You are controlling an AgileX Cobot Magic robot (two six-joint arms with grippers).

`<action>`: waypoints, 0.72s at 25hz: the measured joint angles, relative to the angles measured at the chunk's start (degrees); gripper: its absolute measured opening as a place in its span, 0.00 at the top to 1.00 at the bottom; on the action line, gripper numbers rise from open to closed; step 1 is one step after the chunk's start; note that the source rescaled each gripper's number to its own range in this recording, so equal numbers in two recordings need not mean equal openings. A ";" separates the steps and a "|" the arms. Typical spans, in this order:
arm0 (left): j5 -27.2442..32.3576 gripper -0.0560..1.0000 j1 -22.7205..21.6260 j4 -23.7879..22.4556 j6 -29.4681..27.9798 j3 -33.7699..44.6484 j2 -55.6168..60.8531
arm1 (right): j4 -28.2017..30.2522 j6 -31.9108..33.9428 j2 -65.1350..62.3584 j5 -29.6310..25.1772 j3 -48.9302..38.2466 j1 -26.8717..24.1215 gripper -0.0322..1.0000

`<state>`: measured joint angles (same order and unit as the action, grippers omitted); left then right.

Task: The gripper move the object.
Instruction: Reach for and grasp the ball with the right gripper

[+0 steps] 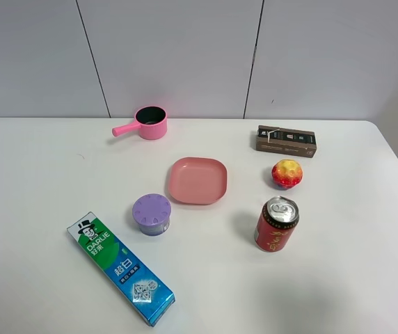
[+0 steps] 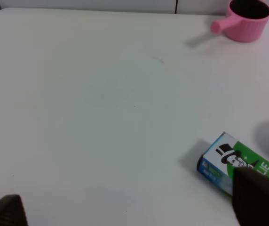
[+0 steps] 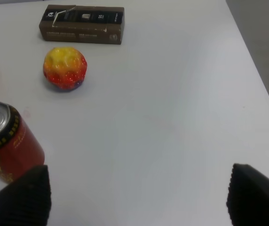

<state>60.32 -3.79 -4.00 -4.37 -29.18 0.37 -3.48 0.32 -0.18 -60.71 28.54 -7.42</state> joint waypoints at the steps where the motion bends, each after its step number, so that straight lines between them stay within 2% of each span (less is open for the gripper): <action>1: 0.00 0.00 0.00 0.00 0.00 0.00 0.00 | 0.00 -0.32 0.00 0.00 0.00 0.00 0.31; 18: 0.00 0.00 0.00 0.00 0.00 0.00 0.00 | 0.00 -0.32 0.00 0.00 0.00 0.00 0.31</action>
<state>60.32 -3.79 -4.00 -4.37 -29.18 0.37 -3.48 0.00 -0.18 -60.71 28.54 -7.42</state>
